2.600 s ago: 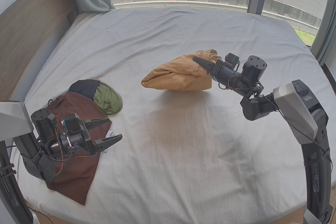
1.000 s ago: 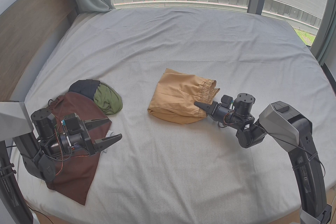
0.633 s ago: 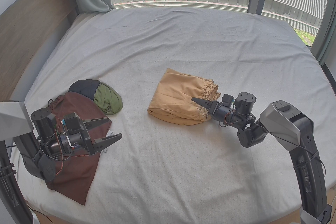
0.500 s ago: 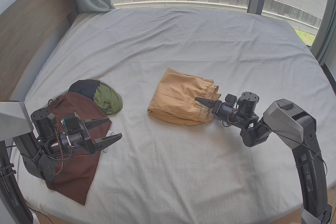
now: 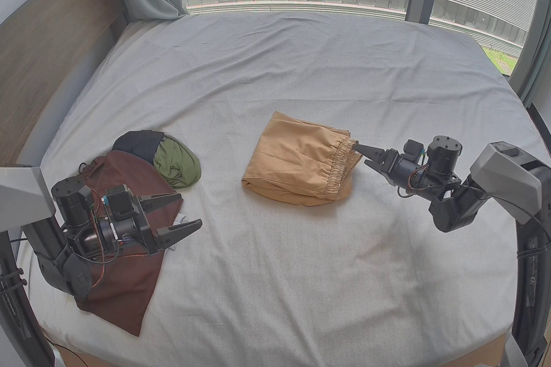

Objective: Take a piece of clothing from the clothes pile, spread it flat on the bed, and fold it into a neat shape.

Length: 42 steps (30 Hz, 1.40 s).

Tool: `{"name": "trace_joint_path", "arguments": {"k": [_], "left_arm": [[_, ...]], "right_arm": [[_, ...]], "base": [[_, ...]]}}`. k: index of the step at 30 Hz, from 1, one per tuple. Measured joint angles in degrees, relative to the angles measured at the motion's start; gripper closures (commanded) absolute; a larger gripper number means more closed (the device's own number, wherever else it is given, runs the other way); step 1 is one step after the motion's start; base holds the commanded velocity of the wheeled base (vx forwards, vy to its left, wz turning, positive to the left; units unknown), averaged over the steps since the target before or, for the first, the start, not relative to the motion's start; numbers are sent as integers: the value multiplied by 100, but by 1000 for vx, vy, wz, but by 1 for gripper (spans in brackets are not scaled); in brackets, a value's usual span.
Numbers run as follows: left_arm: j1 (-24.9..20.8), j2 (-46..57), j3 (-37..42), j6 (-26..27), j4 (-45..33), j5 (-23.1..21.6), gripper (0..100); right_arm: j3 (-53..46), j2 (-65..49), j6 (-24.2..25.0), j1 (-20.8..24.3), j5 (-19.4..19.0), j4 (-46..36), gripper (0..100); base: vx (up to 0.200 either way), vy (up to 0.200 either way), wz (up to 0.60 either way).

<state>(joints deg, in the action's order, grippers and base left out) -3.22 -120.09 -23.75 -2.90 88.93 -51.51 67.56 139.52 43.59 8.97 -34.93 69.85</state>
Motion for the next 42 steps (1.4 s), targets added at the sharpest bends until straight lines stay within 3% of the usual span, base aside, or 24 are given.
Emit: {"name": "trace_joint_path", "arguments": {"k": [5, 15, 27, 42], "left_arm": [[-5, 24, 2, 0, -2, 0, 0], [6, 140, 22, -40, -4, 0, 0], [-5, 187, 27, -43, -2, 0, 0], [-20, 188, 49, -43, -2, 0, 0]], "right_arm": [[-205, -488, -44, -29, -7, -28, 0], [-28, -695, -43, 397, -7, -63, 0], [534, -179, -27, 712, -2, -217, 0], [1008, 709, -77, 668, 116, -206, 0]], "base": [[0, 0, 0], [0, 0, 0], [0, 0, 0], [0, 0, 0]]}}
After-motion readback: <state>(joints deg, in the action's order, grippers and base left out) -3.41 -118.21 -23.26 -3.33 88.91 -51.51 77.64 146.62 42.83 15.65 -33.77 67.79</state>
